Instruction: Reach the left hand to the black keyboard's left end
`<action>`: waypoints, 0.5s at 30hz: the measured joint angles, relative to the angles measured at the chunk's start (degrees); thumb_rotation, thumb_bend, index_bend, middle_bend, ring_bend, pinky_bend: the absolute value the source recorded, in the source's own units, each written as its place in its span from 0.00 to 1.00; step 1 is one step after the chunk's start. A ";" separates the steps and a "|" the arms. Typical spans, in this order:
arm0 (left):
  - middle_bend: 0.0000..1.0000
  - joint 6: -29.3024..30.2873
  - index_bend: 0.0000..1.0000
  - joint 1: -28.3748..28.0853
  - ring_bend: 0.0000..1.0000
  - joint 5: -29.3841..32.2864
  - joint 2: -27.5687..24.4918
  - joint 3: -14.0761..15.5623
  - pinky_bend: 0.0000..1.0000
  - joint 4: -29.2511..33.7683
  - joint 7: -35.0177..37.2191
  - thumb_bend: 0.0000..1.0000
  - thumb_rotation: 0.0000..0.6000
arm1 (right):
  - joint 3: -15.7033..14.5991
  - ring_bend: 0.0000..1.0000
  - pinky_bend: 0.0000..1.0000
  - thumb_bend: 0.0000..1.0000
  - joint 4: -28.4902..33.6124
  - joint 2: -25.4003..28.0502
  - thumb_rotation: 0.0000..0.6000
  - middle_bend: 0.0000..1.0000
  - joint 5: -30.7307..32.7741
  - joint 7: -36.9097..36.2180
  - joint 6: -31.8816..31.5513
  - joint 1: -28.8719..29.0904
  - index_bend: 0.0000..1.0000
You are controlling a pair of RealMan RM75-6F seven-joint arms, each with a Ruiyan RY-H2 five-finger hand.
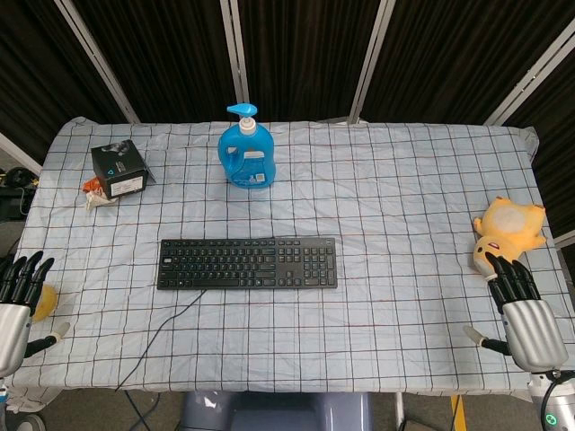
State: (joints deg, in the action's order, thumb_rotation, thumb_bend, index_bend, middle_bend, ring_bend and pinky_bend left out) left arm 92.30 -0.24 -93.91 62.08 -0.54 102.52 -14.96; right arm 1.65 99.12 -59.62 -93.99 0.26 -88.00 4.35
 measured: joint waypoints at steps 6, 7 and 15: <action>0.00 0.16 0.00 0.09 0.00 -0.21 -0.01 0.08 0.00 0.01 -0.04 0.07 1.00 | -0.07 0.00 0.00 0.08 0.07 0.05 1.00 0.00 -0.18 0.01 -0.17 -0.09 0.03; 0.00 0.14 0.00 0.10 0.00 -0.20 -0.02 0.09 0.00 0.01 -0.03 0.07 1.00 | -0.07 0.00 0.00 0.08 0.08 0.06 1.00 0.00 -0.17 -0.01 -0.16 -0.09 0.03; 0.00 -0.22 0.00 -0.03 0.00 -0.04 0.03 0.07 0.00 0.04 -0.18 0.07 1.00 | 0.01 0.00 0.00 0.08 0.16 0.06 1.00 0.00 -0.12 -0.10 -0.07 0.00 0.03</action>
State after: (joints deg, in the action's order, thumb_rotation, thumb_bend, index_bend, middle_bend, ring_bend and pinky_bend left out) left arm 92.08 -0.26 -93.95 62.11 -0.47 102.57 -15.14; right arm 1.66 99.28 -59.57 -94.11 0.16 -88.07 4.35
